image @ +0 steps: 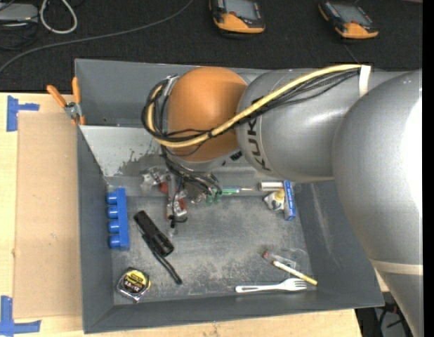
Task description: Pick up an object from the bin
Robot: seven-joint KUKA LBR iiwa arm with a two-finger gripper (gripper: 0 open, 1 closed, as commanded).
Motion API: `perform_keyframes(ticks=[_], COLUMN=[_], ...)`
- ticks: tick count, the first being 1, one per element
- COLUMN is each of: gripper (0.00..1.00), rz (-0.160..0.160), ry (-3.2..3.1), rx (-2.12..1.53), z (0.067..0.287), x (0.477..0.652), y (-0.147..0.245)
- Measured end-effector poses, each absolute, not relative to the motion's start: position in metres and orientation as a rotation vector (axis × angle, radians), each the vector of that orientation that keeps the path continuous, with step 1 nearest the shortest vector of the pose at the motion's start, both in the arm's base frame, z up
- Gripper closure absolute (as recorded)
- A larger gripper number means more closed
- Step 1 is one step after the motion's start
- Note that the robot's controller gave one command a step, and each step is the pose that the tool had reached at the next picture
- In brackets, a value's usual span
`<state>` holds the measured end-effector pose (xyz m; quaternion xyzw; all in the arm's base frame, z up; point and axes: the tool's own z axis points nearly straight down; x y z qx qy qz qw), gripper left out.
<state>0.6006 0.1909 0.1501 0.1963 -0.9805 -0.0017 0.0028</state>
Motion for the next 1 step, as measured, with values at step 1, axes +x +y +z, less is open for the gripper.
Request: perform_keyframes(ticks=[1], gripper=[0.00], rz=[-0.005], ry=[-3.075], rx=[0.612], z=[0.1500], x=[0.6006], y=[0.1920])
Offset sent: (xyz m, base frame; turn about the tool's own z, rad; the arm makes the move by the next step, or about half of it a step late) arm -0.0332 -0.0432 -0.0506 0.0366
